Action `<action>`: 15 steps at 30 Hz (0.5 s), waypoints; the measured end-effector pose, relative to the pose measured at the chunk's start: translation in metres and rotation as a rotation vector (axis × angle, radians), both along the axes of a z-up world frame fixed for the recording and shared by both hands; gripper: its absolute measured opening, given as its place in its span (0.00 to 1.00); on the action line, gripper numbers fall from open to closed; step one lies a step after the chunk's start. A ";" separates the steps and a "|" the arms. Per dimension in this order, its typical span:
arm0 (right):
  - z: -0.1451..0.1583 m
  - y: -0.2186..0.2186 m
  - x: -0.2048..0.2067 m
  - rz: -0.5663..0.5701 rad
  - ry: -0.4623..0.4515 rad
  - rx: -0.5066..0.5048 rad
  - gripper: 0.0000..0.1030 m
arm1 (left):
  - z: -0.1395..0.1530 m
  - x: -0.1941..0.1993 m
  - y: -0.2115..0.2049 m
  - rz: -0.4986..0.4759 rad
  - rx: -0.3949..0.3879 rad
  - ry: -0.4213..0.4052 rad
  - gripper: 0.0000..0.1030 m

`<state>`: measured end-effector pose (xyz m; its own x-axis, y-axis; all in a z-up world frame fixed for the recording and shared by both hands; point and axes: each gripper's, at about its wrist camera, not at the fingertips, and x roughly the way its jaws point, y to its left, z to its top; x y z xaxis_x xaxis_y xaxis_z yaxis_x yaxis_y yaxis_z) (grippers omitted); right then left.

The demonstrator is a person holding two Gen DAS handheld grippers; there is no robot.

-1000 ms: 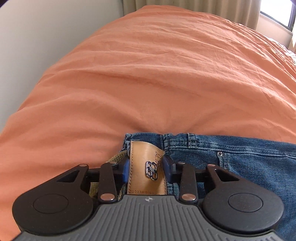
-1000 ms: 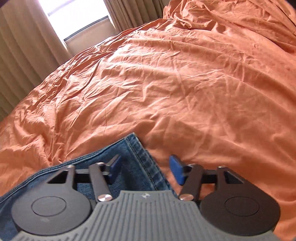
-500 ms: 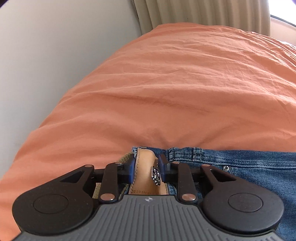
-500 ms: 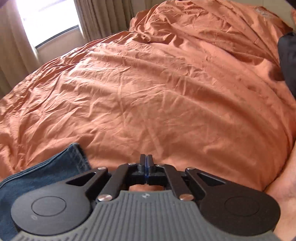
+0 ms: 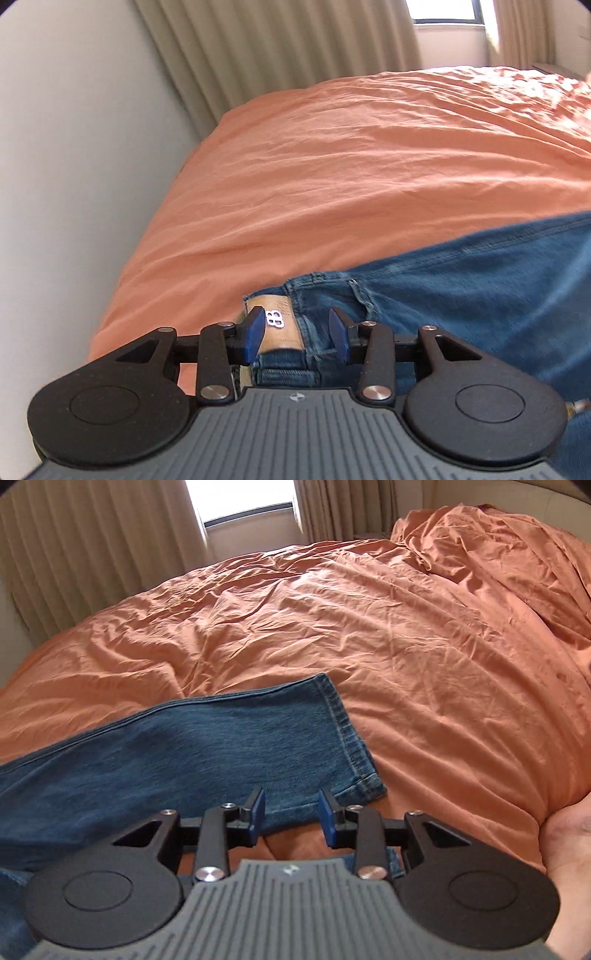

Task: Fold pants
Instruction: 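Grasp a leg hem with the right tool while the left tool holds the waistband, then lift the held leg and fold it over the other leg with both tools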

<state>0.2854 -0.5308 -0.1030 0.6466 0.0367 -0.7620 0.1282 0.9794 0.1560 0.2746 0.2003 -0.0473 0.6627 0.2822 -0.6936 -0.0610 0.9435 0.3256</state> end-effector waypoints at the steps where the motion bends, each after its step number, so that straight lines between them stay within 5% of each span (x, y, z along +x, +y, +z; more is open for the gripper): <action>1: 0.003 0.005 -0.009 0.012 0.012 -0.001 0.30 | 0.005 -0.014 -0.008 -0.054 0.014 0.017 0.46; 7: 0.012 0.033 -0.065 0.144 0.071 -0.081 0.31 | 0.010 -0.100 -0.048 -0.337 0.107 0.164 0.46; 15: 0.018 0.055 -0.128 0.251 0.101 -0.115 0.35 | -0.027 -0.185 -0.077 -0.614 0.238 0.488 0.46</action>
<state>0.1575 -0.4756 -0.0848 0.5485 0.0957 -0.8306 -0.1113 0.9929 0.0409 0.0893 0.1237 -0.0741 0.3864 0.1433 -0.9111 0.6440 0.6652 0.3777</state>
